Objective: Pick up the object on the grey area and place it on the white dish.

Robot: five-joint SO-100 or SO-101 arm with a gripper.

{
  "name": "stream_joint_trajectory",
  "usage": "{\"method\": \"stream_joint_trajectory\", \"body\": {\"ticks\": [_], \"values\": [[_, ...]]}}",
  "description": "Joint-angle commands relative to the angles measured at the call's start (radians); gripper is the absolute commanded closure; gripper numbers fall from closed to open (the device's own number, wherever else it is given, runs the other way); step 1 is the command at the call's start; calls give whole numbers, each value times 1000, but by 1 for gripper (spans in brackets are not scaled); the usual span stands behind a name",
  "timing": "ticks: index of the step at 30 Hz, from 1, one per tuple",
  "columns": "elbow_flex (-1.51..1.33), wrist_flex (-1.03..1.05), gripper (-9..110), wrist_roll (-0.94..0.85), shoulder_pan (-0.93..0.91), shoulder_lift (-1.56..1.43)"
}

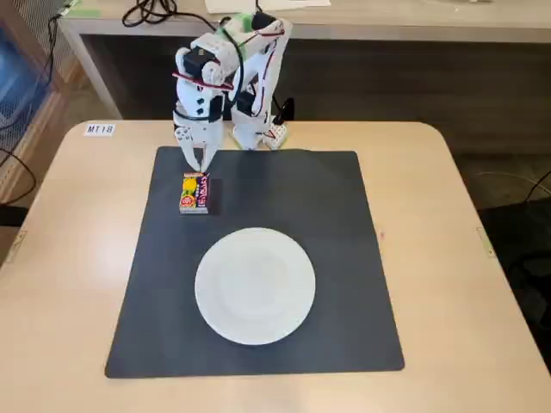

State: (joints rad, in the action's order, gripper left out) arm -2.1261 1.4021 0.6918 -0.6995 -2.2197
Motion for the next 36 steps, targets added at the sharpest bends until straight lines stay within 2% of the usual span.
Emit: {"method": "stream_joint_trajectory", "body": {"ticks": [1, 6, 15, 32, 36], "values": [[46, 28, 63, 40, -3, 2], [40, 15, 59, 86, 9, 67], [40, -78, 51, 61, 46, 232], [83, -109, 55, 103, 67, 416], [92, -120, 60, 106, 64, 443]]}}
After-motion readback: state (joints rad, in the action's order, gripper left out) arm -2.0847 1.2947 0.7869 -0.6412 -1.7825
